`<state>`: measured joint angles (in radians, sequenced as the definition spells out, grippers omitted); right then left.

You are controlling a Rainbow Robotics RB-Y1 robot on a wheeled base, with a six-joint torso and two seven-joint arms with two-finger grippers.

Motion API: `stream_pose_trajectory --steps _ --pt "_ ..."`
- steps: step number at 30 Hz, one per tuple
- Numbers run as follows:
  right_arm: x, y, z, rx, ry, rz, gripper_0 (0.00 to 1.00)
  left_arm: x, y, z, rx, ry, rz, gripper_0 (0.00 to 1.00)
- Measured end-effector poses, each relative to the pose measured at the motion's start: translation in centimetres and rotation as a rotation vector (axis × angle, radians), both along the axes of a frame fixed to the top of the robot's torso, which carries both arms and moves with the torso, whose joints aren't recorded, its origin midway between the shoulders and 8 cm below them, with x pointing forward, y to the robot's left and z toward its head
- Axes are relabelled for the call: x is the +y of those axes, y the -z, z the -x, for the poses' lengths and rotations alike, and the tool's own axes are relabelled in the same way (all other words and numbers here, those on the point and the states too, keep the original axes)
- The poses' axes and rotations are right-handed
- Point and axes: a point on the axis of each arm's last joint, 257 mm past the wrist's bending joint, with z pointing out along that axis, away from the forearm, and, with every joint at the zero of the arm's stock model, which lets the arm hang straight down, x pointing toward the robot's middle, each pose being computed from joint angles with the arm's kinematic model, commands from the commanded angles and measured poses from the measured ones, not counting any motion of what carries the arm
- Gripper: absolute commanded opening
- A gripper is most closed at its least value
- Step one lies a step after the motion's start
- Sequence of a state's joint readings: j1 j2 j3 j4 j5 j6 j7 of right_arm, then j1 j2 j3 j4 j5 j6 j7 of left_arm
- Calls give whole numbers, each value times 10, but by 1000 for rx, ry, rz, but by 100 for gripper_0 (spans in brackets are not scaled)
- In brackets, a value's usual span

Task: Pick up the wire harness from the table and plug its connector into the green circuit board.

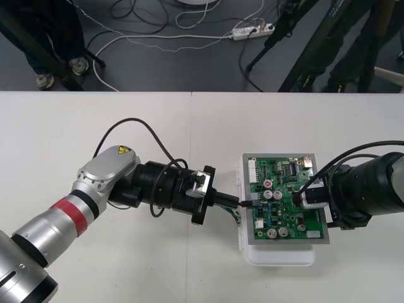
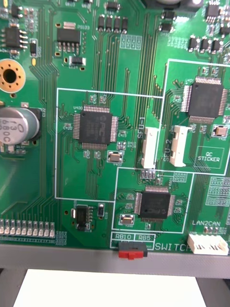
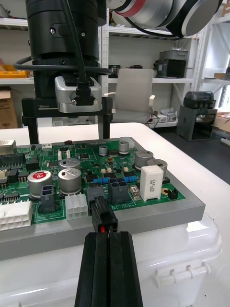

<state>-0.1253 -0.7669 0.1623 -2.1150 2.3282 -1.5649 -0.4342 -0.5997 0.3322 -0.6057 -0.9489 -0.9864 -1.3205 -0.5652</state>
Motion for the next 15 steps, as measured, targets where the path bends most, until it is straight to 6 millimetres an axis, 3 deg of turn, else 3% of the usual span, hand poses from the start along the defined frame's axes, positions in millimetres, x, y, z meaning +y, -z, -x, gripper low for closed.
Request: stream_pose_trajectory --steps 15 --pt "0 0 0 1 0 0 100 -7 -2 -2 -1 -12 8 0"
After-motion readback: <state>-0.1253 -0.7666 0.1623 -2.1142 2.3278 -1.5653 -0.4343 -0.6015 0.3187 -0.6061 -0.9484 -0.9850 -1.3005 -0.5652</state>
